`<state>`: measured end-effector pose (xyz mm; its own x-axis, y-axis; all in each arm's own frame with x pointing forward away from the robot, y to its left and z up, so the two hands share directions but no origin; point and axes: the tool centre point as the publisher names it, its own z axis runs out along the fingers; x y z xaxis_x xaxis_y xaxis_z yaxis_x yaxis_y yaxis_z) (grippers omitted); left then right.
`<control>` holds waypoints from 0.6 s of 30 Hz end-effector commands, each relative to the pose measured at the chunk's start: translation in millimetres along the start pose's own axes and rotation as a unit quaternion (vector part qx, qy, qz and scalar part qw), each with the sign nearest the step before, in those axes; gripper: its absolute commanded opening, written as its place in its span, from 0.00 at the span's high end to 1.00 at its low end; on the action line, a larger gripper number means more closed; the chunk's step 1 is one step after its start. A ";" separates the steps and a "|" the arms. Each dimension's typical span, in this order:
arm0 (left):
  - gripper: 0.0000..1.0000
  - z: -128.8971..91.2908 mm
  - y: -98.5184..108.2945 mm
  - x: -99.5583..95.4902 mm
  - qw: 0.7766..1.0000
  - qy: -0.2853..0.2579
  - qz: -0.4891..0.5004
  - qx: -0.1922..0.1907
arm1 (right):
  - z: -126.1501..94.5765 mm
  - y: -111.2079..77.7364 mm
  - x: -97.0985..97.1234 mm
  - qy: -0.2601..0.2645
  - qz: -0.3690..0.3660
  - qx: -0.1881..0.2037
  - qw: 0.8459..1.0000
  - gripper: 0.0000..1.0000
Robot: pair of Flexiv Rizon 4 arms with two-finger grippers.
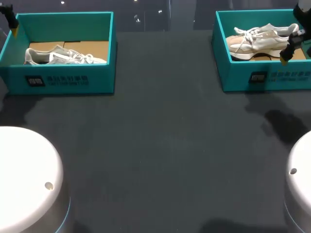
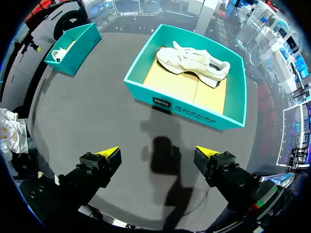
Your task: Take the shoe out of the shoebox, open the shoe tongue, remove and reinsert the insole, then place the shoe into the shoebox
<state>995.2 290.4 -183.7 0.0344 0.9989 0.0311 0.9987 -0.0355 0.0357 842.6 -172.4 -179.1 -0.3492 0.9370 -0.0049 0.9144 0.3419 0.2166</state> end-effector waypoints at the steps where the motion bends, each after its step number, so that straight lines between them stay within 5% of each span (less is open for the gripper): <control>1: 0.00 -0.4 0.7 0.5 1.000 0.001 0.001 0.001 | 7.2 49.8 -29.4 0.017 0.012 0.058 0.998 0.00; 12: 0.00 -0.4 0.7 0.5 1.000 0.001 0.001 0.001 | 17.8 122.2 -78.2 0.005 0.079 0.093 0.993 0.00; 18: 0.00 -0.4 0.7 0.5 1.000 0.001 0.001 0.001 | 17.8 122.2 -78.2 0.005 0.079 0.093 0.993 0.00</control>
<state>995.2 290.4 -183.8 0.0343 0.9989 0.0310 0.9987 -0.0354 0.0355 971.5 -205.0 -171.5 -0.2012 0.9792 0.0258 0.9706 0.1957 0.1402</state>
